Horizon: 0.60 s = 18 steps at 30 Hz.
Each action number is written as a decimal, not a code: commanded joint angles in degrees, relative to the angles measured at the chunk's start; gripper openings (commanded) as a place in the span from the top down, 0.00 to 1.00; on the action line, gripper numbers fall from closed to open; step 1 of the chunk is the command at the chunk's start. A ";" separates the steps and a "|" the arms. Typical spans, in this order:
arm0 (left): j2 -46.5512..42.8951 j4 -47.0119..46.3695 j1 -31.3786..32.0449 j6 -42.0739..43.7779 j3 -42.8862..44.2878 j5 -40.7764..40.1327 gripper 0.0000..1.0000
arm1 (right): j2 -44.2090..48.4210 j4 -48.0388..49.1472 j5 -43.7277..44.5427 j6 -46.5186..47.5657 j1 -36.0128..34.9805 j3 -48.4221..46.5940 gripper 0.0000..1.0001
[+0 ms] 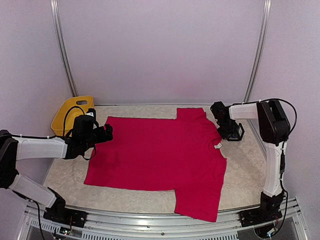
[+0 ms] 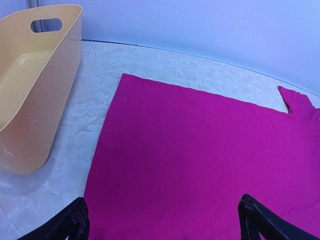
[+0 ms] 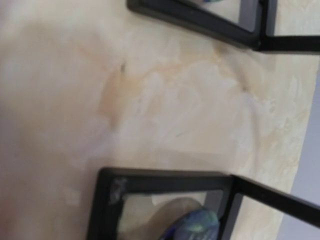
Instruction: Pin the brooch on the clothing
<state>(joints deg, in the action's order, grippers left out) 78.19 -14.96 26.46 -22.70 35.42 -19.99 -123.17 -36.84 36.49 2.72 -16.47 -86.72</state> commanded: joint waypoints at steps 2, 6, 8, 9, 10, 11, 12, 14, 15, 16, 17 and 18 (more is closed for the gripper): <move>0.47 0.29 0.27 0.29 1.71 -1.15 0.01 | -1.67 0.67 3.28 0.49 0.58 0.39 0.78; 0.91 0.20 0.31 0.61 2.00 -0.93 0.01 | -1.79 0.64 6.05 0.93 0.57 0.36 0.79; 1.03 0.11 0.26 0.72 2.17 -0.80 0.01 | -1.81 0.80 6.73 1.13 0.56 0.41 0.79; 1.08 0.04 0.26 0.85 2.19 -0.76 0.01 | -1.75 0.88 6.94 1.22 0.56 0.41 0.79; 1.16 0.03 0.26 0.89 2.27 -0.74 0.01 | -1.79 0.96 7.03 1.25 0.60 0.45 0.79; 1.17 0.02 0.26 0.98 2.28 -0.72 0.01 | -1.89 0.93 7.38 1.36 0.62 0.49 0.79; 1.24 0.06 0.18 1.01 2.35 -0.75 0.01 | -1.89 0.92 7.97 1.38 0.61 0.56 0.79; 1.26 0.11 0.20 1.14 2.37 -0.75 0.01 | -1.90 1.31 9.21 1.80 0.57 0.91 0.80; 1.26 0.11 0.18 1.16 2.37 -0.78 0.01 | -1.89 1.71 9.78 2.03 0.59 1.23 0.80; 1.26 0.11 0.17 1.24 2.37 -0.76 0.01 | -1.77 2.03 10.32 2.21 0.56 1.51 0.81; 1.26 0.11 0.17 1.25 2.37 -0.80 0.01 | -1.72 2.28 10.69 2.39 0.56 1.72 0.82; 1.26 0.11 0.22 1.25 2.37 -0.69 0.01 | -1.67 2.31 10.94 2.50 0.56 1.87 0.83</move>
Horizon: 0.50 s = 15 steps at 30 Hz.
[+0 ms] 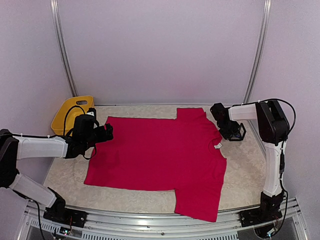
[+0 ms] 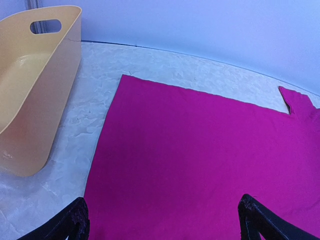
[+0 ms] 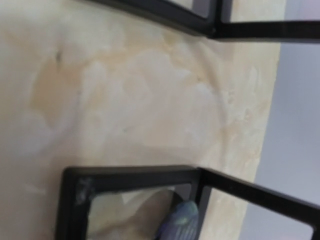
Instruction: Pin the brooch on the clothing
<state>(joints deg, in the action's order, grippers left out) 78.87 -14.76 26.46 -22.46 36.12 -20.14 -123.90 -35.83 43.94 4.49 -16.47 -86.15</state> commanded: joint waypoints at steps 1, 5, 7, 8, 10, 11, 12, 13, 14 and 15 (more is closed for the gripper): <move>0.58 -0.09 0.18 1.01 1.67 -0.47 0.01 | -0.91 1.37 3.52 0.82 0.57 1.31 0.85; 0.58 -0.18 0.17 1.08 1.67 -0.49 0.01 | -1.20 1.34 4.14 1.17 0.56 1.29 0.89; 0.49 -0.14 0.17 1.18 1.68 -0.68 0.01 | -1.31 1.29 4.74 1.29 0.57 1.39 0.90; 0.35 -0.12 0.18 1.31 1.67 -0.69 0.01 | -1.31 1.33 4.95 1.35 0.56 1.49 0.92; 0.12 -0.09 0.18 1.45 1.67 -0.64 0.01 | -1.03 1.49 5.26 1.34 0.61 1.63 1.00; -0.07 -0.02 0.17 1.57 1.67 -0.67 0.01 | -0.95 1.55 5.27 1.38 0.58 1.67 1.00; -0.11 0.00 0.17 1.62 1.67 -0.69 0.01 | -0.79 1.51 5.23 1.39 0.59 1.71 1.00; -0.21 0.08 0.17 1.69 1.67 -0.73 0.01 | -0.55 1.54 5.19 1.40 0.60 1.64 1.00; -0.27 0.09 0.17 1.71 1.67 -0.71 0.01 | -0.37 1.49 5.11 1.40 0.60 1.66 1.00; -0.36 0.09 0.17 1.72 1.67 -0.69 0.01 | -0.04 1.41 4.96 1.28 0.59 1.65 1.00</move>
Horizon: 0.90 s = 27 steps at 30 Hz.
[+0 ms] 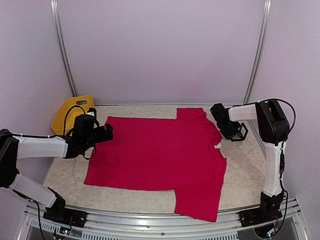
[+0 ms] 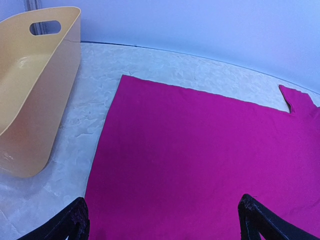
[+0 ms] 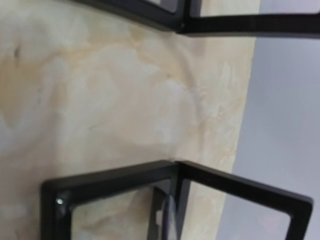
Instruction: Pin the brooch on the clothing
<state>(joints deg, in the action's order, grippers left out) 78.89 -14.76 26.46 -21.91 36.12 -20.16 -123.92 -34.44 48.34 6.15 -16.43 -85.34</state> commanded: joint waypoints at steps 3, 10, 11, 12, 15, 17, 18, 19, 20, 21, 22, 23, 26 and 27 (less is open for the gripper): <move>-0.71 -0.16 0.20 1.25 1.59 -0.50 0.01 | 1.24 -0.14 -0.11 -0.58 0.52 0.90 1.00; -0.95 -0.68 0.76 2.35 2.22 0.38 0.01 | 6.35 -3.45 -2.18 -2.31 -0.45 -0.74 1.00; -1.00 -0.68 1.05 2.47 2.35 -0.05 0.01 | 7.43 -3.89 -2.76 -2.44 -0.65 -1.05 1.00; -1.02 -0.70 1.32 2.49 2.58 -0.57 0.01 | 8.94 -4.21 -3.31 -2.58 -0.78 -1.32 1.00; -0.81 -0.78 1.91 3.02 3.42 -0.24 0.01 | 12.23 -5.30 -6.12 -2.81 -0.89 -2.16 1.00; -0.53 -0.71 2.40 3.63 4.16 0.38 0.01 | 14.47 -6.05 -9.11 -2.51 -1.14 -2.87 1.00; -0.37 -0.70 2.76 4.15 4.59 0.65 0.01 | 15.40 -6.46 -10.74 -2.19 -1.34 -3.28 1.00; -0.16 -0.70 3.22 4.86 5.06 0.87 0.01 | 16.39 -7.17 -12.14 -2.05 -1.60 -3.95 1.00; 0.06 -0.70 3.84 5.70 5.70 1.03 0.01 | 17.28 -7.98 -14.13 -1.73 -2.04 -4.79 1.00; 0.17 -0.66 4.63 6.79 6.41 1.04 0.01 | 18.48 -8.67 -16.76 -1.23 -2.49 -5.72 1.00; 0.33 -0.70 5.37 8.05 7.09 1.28 0.01 | 19.78 -9.24 -20.96 -0.38 -3.41 -7.15 1.00; 0.33 -0.75 6.35 9.35 7.90 1.74 0.01 | 21.14 -9.60 -25.89 0.61 -3.87 -8.32 1.00; -0.13 -1.48 8.94 13.79 10.55 6.49 0.02 | 26.47 -8.64 -44.86 4.21 -7.34 -10.74 1.00; -0.49 -1.82 9.68 15.27 11.46 9.58 0.02 | 28.28 -7.86 -51.99 5.13 -8.52 -11.36 1.00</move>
<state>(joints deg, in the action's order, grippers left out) 78.83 -14.72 33.26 -13.98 43.40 -18.28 -103.42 -42.19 23.90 6.92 -20.29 -92.86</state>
